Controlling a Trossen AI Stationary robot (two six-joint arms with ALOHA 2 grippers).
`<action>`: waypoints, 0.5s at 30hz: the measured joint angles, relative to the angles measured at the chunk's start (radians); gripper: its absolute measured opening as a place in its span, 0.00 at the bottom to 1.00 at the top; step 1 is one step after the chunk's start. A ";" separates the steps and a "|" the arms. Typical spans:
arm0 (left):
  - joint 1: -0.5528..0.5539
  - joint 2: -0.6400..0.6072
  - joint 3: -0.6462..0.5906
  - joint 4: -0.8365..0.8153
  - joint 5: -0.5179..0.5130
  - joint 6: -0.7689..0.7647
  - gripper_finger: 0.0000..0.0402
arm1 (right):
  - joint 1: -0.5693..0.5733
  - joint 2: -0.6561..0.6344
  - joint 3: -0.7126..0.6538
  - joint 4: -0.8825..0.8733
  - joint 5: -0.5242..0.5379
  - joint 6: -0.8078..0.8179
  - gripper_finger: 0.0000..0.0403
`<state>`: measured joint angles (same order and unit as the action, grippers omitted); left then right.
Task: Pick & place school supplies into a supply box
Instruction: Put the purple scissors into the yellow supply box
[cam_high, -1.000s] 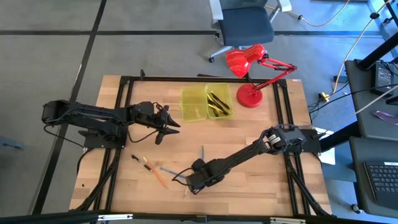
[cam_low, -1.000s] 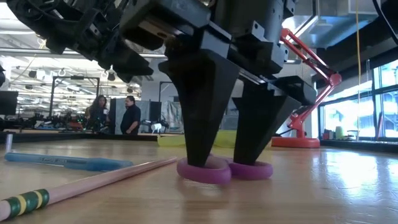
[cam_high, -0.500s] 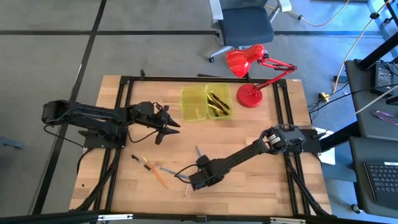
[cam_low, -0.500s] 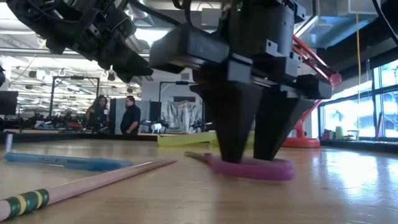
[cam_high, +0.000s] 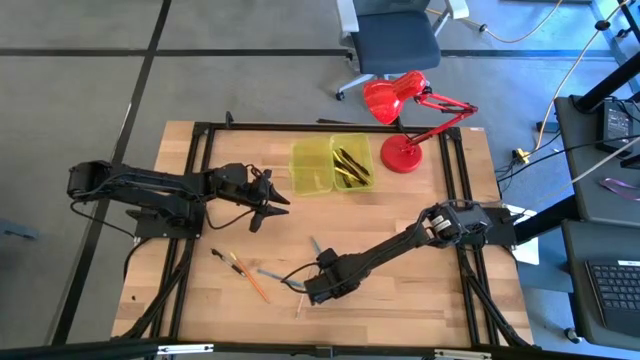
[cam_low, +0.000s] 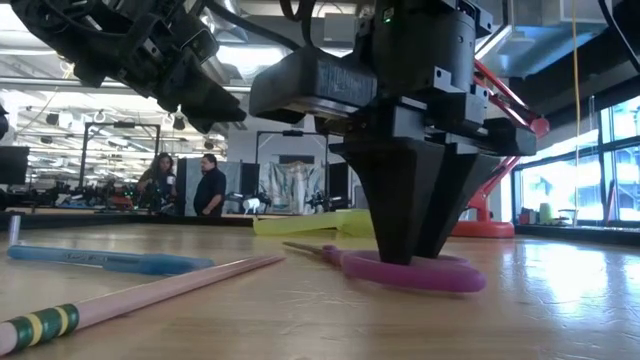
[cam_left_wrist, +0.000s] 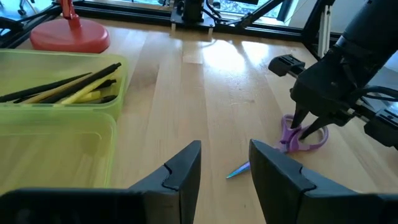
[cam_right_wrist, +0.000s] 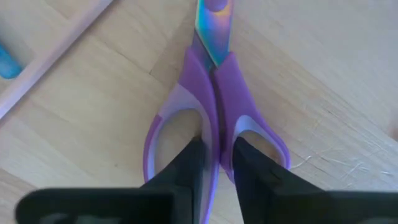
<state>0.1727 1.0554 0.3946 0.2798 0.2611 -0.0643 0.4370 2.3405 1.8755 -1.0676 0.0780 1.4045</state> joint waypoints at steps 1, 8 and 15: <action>0.000 0.000 0.000 0.000 0.000 0.000 0.32 | 0.000 0.000 0.000 0.000 0.000 0.000 0.19; 0.000 0.000 0.000 0.000 0.000 0.000 0.32 | 0.000 0.004 0.034 -0.025 -0.051 -0.001 0.20; 0.000 0.000 0.000 -0.001 0.000 0.000 0.32 | 0.000 0.004 0.121 -0.158 -0.052 -0.012 0.19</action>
<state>0.1726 1.0554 0.3950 0.2787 0.2615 -0.0643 0.4375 2.3444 1.9969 -1.2253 0.0261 1.3926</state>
